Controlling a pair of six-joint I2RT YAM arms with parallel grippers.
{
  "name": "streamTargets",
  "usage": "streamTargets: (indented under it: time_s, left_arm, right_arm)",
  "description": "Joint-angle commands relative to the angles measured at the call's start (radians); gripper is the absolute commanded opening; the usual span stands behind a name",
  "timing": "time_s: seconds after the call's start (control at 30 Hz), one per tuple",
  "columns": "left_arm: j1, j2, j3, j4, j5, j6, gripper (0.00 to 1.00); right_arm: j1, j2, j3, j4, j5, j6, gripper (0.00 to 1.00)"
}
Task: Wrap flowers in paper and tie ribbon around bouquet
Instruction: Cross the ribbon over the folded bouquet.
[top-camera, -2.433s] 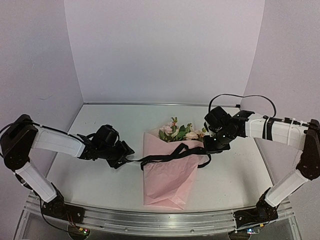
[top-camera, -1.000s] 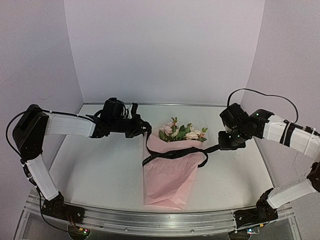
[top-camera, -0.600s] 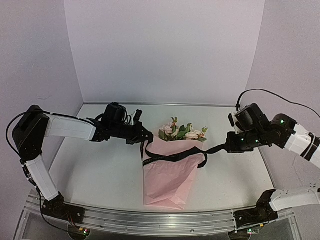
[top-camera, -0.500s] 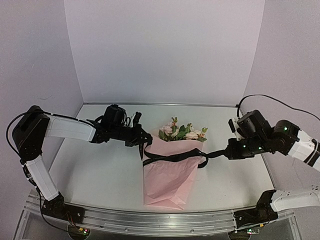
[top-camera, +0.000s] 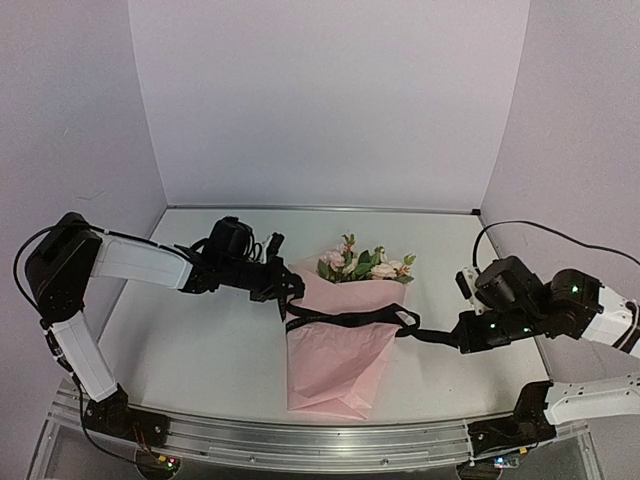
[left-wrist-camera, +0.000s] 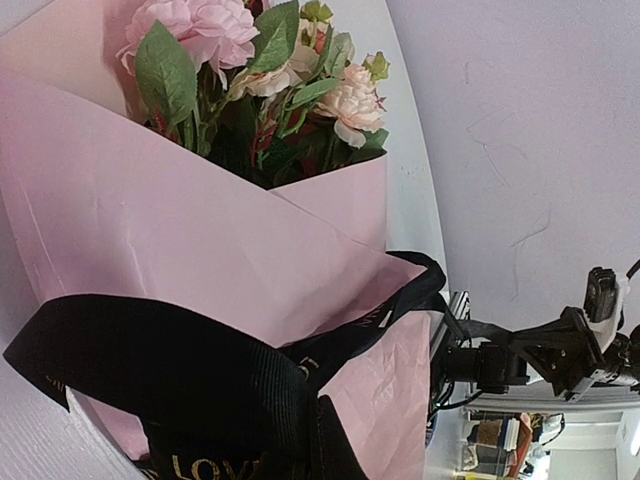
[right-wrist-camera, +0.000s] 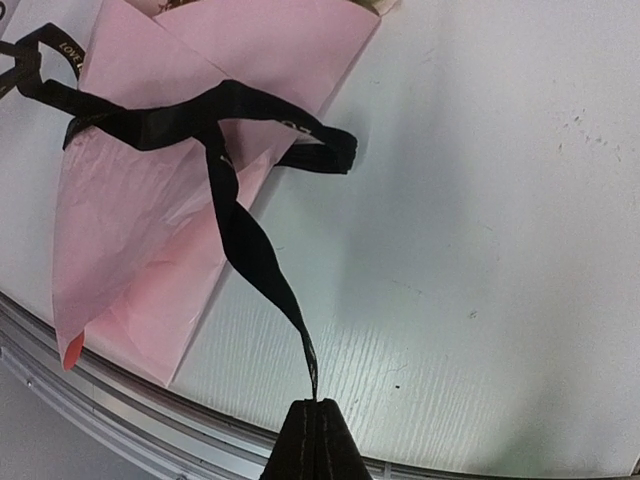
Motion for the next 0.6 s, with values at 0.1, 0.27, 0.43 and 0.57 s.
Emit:
streamTargets:
  time_s: [0.1,0.27,0.43,0.57]
  left_arm:
    - [0.027,-0.095,-0.077,-0.019,-0.161,-0.031,0.0]
    - [0.046,-0.142,-0.13,-0.047,-0.267,-0.053,0.0]
    - [0.068,-0.191,-0.182,-0.082,-0.337,-0.079,0.0]
    - [0.118,-0.264,-0.252,-0.133,-0.437,-0.095,0.0]
  right_arm:
    - [0.062,0.027,-0.092,0.007,-0.086,0.045,0.0]
    - [0.067,0.118,-0.12,0.005,-0.124,0.042,0.0]
    - [0.051,0.205,-0.095,-0.008,0.04,0.099,0.0]
    - [-0.044,0.263,-0.09,-0.023,0.091,0.13,0.0]
